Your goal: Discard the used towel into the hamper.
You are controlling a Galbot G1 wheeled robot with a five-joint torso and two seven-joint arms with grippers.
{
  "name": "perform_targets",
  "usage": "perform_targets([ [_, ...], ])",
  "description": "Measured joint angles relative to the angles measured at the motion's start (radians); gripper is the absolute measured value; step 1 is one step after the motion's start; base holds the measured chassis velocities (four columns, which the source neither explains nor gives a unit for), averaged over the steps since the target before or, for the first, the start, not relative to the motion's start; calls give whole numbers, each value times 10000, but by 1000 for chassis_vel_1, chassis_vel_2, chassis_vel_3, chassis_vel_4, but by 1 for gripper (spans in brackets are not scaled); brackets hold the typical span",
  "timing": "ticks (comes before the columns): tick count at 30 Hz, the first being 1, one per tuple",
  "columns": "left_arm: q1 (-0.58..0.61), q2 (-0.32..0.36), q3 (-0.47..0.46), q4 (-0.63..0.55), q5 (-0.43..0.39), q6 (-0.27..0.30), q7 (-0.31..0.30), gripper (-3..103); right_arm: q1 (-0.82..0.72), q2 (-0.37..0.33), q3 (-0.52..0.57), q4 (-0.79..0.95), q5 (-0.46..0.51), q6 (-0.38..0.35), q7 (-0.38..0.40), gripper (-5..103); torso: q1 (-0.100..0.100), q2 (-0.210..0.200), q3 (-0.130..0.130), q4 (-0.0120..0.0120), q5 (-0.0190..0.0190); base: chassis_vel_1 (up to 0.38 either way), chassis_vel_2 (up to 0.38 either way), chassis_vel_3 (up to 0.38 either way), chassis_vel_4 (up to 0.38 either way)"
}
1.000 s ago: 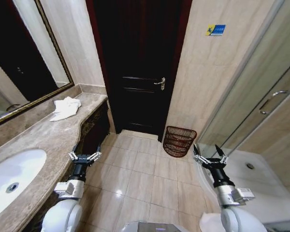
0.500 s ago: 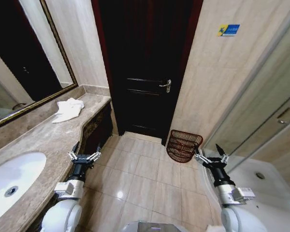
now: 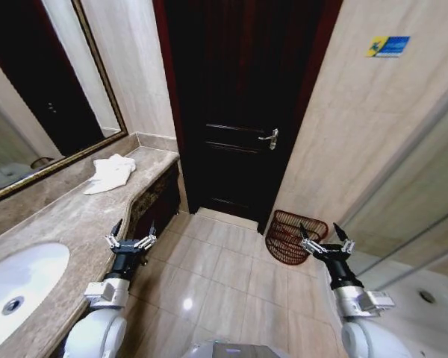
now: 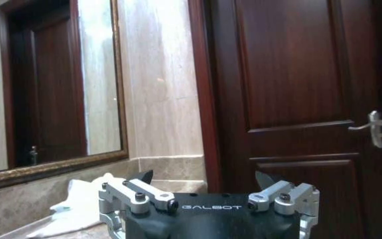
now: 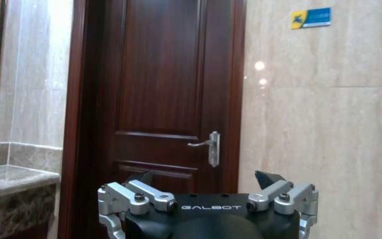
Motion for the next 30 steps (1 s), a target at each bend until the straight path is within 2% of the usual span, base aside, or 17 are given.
perform_targets([
  [30,61,-109,-2,14,172,-128,8,100,-9,0,22,-69,93,91,-21,100,1,-1,1,0,1,-73,166,167,-75],
])
